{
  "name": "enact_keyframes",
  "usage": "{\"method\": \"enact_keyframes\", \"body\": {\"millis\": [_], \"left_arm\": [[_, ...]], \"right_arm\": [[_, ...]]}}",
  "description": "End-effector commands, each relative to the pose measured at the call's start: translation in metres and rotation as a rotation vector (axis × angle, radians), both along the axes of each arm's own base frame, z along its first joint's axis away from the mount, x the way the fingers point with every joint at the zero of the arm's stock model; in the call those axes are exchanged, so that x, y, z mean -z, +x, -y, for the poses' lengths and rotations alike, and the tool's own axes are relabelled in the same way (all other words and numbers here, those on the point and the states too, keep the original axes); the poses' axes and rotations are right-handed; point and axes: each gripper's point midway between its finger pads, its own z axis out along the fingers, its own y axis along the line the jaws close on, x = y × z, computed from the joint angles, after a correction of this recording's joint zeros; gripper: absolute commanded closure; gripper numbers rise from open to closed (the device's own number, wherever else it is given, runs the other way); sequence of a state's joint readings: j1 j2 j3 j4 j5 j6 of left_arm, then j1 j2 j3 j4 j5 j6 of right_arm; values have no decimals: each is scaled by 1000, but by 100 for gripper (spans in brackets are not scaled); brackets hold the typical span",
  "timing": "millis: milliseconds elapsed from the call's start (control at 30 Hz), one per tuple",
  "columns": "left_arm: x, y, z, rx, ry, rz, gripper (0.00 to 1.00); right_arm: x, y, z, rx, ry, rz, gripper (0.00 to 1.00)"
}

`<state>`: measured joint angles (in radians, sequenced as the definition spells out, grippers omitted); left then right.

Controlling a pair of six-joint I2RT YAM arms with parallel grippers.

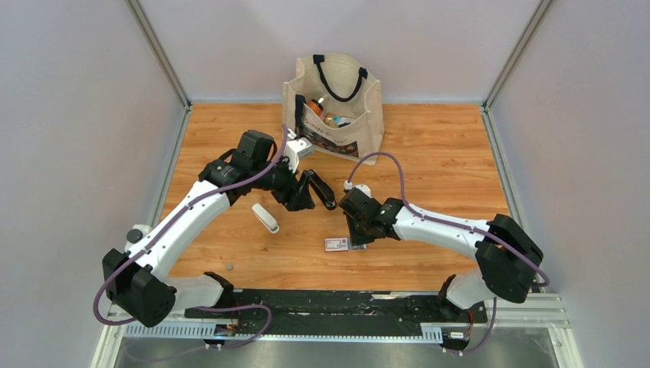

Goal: Unload the staples from the stapler

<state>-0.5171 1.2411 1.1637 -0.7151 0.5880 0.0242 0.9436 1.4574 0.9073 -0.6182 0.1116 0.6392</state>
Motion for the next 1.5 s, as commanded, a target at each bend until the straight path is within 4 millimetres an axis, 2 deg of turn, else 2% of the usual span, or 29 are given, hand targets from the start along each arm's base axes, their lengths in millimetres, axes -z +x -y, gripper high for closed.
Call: {"method": "enact_keyframes", "body": {"millis": [0, 167, 400, 1067, 1467], "left_arm": [[-5, -1, 2, 14, -19, 10, 26], [-3, 0, 3, 16, -18, 7, 27], [-3, 0, 3, 16, -18, 7, 27], [-2, -1, 3, 18, -16, 0, 27], [-2, -1, 4, 20, -19, -5, 27]], "right_arm": [[1, 7, -15, 10, 65, 14, 84], [0, 7, -23, 8, 104, 9, 87], [8, 3, -25, 4, 102, -20, 88], [28, -1, -11, 9, 36, -51, 89], [26, -1, -13, 0, 56, -55, 90]]}}
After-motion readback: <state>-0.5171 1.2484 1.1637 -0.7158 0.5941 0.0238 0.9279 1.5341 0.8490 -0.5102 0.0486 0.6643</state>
